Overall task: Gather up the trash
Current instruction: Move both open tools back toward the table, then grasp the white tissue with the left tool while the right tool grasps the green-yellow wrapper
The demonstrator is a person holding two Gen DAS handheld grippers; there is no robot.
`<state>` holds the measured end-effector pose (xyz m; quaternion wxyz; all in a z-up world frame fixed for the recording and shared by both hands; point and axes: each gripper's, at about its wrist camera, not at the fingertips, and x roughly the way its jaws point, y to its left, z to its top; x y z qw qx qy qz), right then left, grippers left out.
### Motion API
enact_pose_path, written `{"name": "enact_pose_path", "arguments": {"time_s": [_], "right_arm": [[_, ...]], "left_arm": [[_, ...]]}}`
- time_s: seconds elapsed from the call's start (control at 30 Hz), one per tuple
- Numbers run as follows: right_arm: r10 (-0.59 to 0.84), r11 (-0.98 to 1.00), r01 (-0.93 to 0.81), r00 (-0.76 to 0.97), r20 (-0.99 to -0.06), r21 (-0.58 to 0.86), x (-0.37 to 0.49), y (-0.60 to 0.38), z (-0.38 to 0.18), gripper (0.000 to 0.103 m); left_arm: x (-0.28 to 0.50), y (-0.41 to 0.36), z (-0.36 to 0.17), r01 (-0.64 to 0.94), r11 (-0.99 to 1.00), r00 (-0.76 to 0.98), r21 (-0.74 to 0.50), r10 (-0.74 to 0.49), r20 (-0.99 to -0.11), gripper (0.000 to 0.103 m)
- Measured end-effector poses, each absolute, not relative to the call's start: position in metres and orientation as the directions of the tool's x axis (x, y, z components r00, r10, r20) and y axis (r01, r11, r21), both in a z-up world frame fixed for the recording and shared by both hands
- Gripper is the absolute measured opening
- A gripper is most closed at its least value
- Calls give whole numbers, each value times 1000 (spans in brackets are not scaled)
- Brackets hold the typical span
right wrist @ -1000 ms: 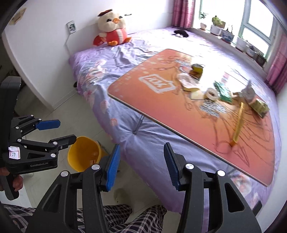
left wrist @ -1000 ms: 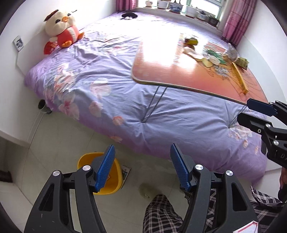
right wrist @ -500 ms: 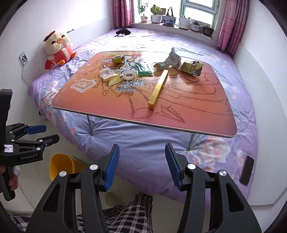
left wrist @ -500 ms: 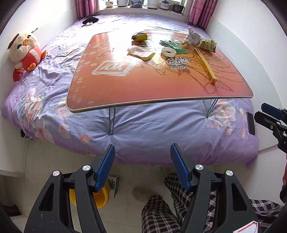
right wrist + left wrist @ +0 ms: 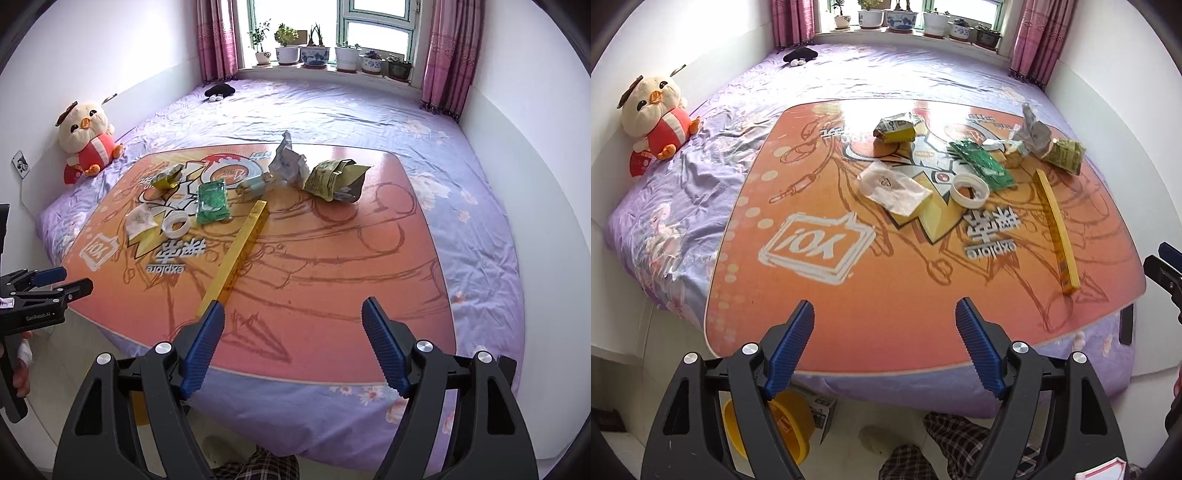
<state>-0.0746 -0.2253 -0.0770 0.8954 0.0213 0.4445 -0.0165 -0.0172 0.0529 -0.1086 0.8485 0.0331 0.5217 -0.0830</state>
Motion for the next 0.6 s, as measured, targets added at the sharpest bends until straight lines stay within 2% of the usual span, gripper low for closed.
{"name": "enact_pose_path", "arguments": {"time_s": [0.23, 0.3, 0.47, 0.6], "right_arm": [[-13, 997, 65, 599, -800, 33, -9, -259, -94, 80], [-11, 996, 78, 597, -802, 45, 8, -268, -101, 85], [-31, 995, 97, 583, -812, 31, 52, -282, -118, 88], [-24, 994, 105, 565, -825, 43, 81, -291, -131, 88]], "left_arm": [[33, 41, -126, 145, 989, 444, 15, -52, -895, 80], [42, 39, -132, 145, 989, 439, 29, -38, -897, 80], [57, 36, -143, 140, 989, 430, 44, -21, -903, 80], [69, 37, -146, 123, 992, 438, 34, -24, -899, 86]]}}
